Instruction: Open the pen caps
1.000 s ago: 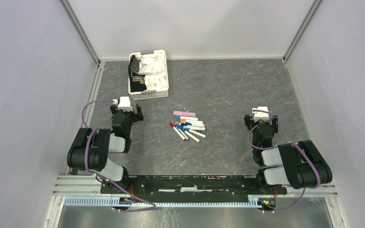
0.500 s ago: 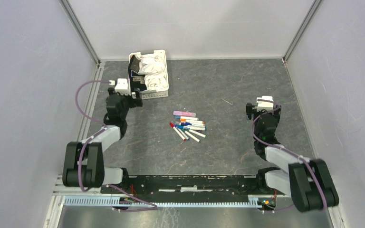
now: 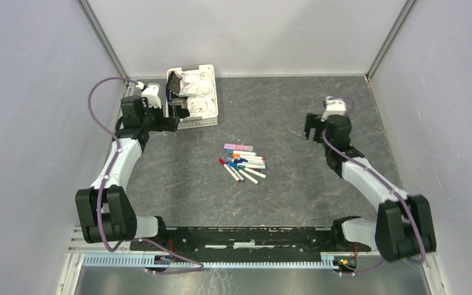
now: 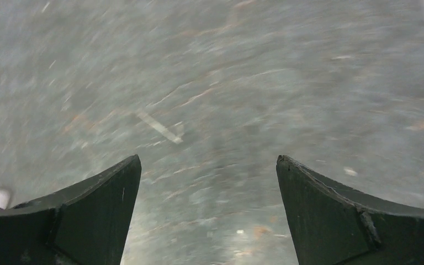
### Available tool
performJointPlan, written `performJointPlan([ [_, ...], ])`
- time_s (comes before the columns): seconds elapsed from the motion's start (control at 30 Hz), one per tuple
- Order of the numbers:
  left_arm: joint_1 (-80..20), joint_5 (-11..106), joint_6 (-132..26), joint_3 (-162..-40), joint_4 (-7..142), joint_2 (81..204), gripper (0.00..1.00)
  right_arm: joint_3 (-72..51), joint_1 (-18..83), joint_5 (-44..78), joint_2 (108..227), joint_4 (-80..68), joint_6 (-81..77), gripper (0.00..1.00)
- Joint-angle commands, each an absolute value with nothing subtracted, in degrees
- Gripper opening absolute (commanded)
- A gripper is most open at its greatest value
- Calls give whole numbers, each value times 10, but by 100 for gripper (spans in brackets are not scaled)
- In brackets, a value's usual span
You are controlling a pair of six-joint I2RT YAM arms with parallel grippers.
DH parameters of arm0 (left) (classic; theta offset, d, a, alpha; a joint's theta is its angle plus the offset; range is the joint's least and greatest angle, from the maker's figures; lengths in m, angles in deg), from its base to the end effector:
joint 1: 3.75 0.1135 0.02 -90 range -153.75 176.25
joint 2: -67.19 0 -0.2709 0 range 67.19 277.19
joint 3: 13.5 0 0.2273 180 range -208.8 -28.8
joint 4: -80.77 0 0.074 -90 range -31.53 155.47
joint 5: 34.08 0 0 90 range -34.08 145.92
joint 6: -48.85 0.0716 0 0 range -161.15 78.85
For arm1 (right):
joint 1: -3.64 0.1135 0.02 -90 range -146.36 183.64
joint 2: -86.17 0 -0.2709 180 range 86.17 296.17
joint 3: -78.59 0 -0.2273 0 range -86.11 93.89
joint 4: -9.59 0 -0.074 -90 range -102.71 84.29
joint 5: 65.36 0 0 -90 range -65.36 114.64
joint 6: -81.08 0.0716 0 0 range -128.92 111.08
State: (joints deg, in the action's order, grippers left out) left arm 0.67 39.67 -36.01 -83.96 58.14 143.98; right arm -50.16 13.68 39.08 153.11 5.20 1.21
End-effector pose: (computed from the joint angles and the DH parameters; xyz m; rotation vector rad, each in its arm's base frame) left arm 0.3095 0.0038 0.2831 0.1856 2.0513 -0.1912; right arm 0.2664 0.0290 0.2521 0.1700 1.9022 -0.0044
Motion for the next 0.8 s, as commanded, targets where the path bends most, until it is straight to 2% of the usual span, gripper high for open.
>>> performJointPlan([
  [0.0, 16, 346, -307, -871, 481, 1430, 100, -399, 213, 272, 1645, -15, -35, 98],
  [0.17, 18, 322, -292, -885, 424, 1428, 100, -260, 312, 219, 1794, -73, -96, 97],
  [0.43, 21, 295, -267, -897, 367, 1418, 100, -86, 383, 160, 1974, -150, -137, 85],
  [0.57, 21, 277, -243, -903, 337, 1420, 100, -60, 386, 156, 2011, -155, -122, 78],
  [0.77, 21, 268, -229, -895, 324, 1426, 100, -51, 388, 146, 2033, -155, -128, 72],
])
